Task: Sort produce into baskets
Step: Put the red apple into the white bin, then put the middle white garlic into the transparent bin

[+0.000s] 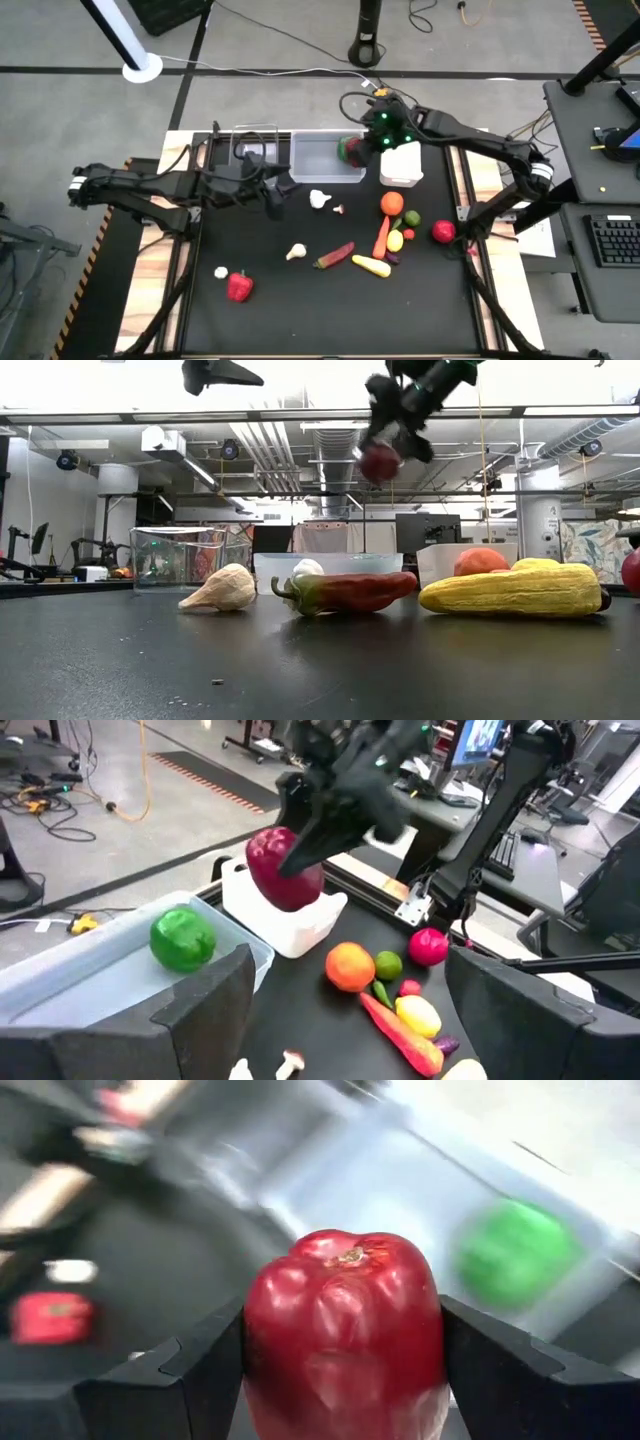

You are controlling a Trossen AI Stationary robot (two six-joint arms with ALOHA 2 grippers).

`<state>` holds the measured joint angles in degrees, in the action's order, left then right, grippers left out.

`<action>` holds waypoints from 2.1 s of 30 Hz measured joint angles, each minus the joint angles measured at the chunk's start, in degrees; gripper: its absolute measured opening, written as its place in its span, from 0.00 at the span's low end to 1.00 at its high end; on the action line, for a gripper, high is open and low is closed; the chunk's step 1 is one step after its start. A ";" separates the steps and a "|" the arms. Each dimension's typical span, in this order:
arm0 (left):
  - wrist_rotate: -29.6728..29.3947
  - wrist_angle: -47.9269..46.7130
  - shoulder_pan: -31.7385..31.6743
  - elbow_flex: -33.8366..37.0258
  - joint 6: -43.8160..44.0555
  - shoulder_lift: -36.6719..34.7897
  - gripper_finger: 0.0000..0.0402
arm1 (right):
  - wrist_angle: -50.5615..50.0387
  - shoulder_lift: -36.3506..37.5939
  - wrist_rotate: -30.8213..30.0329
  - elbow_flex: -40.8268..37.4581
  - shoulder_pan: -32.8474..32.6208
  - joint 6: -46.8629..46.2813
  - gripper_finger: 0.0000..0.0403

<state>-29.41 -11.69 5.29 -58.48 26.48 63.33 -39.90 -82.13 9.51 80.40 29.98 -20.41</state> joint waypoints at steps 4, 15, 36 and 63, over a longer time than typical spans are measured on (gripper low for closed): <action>0.01 -0.10 -0.06 0.00 -0.28 -0.78 0.76 | -9.03 0.00 -8.00 0.00 3.58 -1.04 0.70; -0.06 -0.43 -0.45 0.00 -1.95 -1.72 0.76 | -17.12 -3.63 -17.39 -0.10 12.32 -6.33 0.70; -0.28 -1.81 -0.54 0.00 -1.95 -2.36 0.76 | -12.94 -14.66 -18.59 -0.68 15.05 -2.11 0.72; -0.16 -2.09 -0.54 0.00 -1.51 -2.36 0.76 | -11.25 -15.85 -18.42 -1.09 15.18 -2.06 0.83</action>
<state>-29.57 -13.78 4.75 -58.48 24.97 60.97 -51.15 -97.97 -8.91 79.31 45.17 -22.47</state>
